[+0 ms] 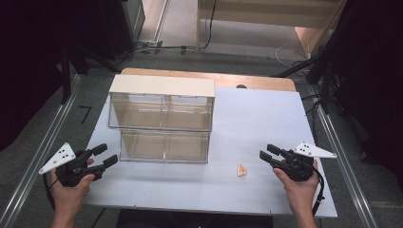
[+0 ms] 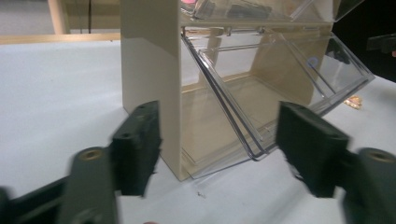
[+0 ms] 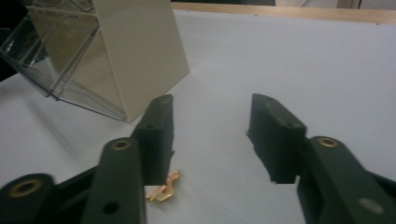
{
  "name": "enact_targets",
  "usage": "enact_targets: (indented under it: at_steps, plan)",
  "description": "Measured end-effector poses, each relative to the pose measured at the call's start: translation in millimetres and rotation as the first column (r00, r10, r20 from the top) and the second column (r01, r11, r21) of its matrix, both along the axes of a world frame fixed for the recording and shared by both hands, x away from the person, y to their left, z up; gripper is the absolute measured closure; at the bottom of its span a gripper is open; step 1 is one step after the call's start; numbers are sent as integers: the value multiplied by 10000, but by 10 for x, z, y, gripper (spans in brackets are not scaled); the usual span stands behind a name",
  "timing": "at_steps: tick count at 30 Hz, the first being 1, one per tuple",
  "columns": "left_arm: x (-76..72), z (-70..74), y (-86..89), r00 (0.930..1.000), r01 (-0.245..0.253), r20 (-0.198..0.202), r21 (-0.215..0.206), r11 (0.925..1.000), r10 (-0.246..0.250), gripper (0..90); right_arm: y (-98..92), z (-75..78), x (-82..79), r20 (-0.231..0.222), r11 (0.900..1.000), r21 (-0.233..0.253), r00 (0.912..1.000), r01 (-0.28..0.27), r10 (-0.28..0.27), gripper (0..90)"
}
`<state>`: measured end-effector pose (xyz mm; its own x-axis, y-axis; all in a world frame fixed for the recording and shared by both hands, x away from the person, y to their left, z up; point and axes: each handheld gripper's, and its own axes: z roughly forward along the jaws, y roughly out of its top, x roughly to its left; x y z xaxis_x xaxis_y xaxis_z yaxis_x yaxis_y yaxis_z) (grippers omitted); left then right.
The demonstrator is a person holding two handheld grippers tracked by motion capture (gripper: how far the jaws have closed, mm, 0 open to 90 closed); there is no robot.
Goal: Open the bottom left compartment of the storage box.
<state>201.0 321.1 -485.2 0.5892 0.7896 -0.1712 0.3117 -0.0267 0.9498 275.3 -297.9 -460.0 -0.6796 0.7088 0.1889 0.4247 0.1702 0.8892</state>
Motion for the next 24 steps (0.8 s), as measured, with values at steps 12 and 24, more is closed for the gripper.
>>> enact_targets:
  at_steps: [12,24]
  plan:
    - [11,-27,36,9971,631,-445,340,9974,-616,865,562,103,-66,-70,9878,-626,9898,-1427,1425,836]
    - [44,-55,1,9902,1119,-921,708,9912,-1053,900,981,63,-145,-131,9596,-1081,9655,-2598,2599,880]
